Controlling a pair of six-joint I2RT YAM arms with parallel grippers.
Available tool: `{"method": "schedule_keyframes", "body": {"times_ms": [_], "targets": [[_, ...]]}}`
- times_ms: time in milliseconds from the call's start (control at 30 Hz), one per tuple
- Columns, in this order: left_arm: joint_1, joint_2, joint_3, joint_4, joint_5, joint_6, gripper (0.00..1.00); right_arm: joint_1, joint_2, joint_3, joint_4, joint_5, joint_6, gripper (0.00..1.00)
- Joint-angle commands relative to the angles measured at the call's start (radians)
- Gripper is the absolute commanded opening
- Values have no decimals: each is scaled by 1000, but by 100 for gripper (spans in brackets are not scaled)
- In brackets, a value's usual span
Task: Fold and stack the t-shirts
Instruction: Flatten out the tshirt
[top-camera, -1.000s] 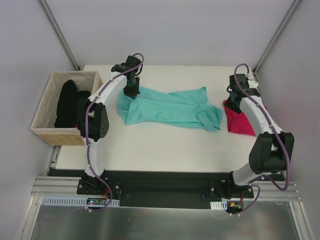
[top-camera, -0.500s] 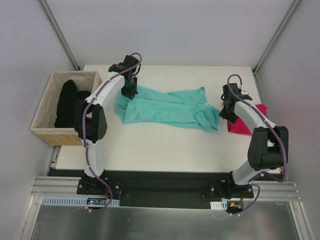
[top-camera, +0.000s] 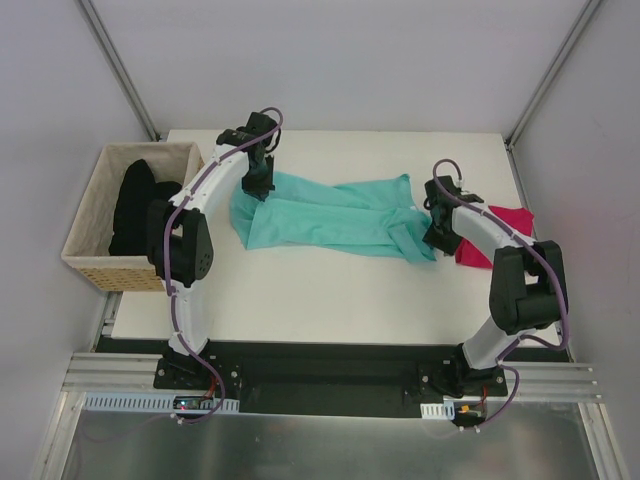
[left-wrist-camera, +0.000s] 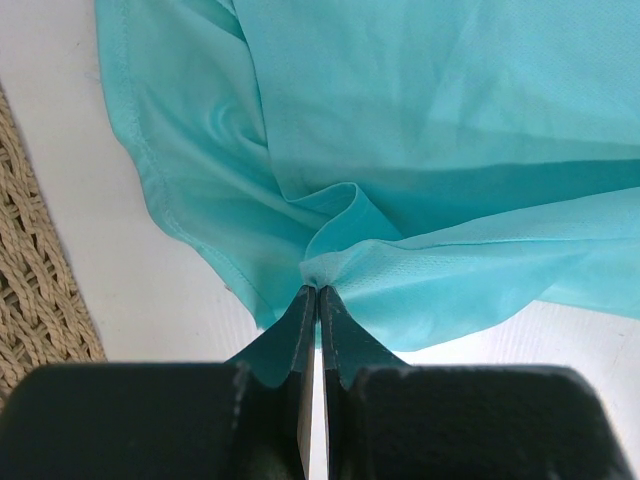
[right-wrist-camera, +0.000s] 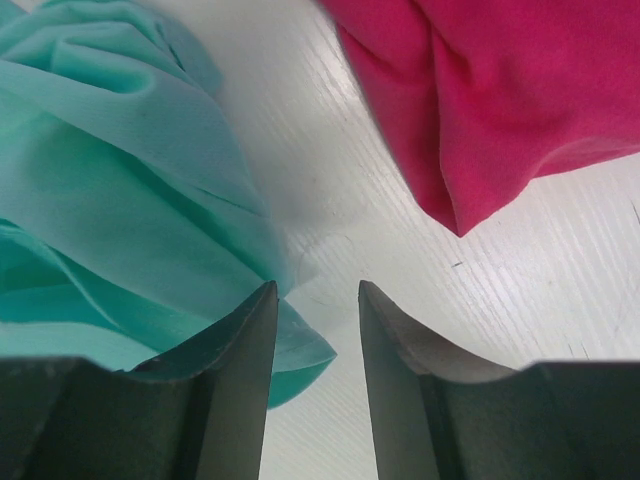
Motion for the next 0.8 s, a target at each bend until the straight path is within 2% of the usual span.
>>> {"method": "schedule_keyframes", "body": {"times_ms": [0,267,767], "targets": [[5,-70,-17,-27,-3,-9,0,1,-1,-38,9,0,35,41],[1,-70,-2,-30,1,-14,0,62,23,-26,-1,-13,41,32],[-4,-102,-3,-29,-11,-32,0,190,86,160,-60,-42,1,32]]}}
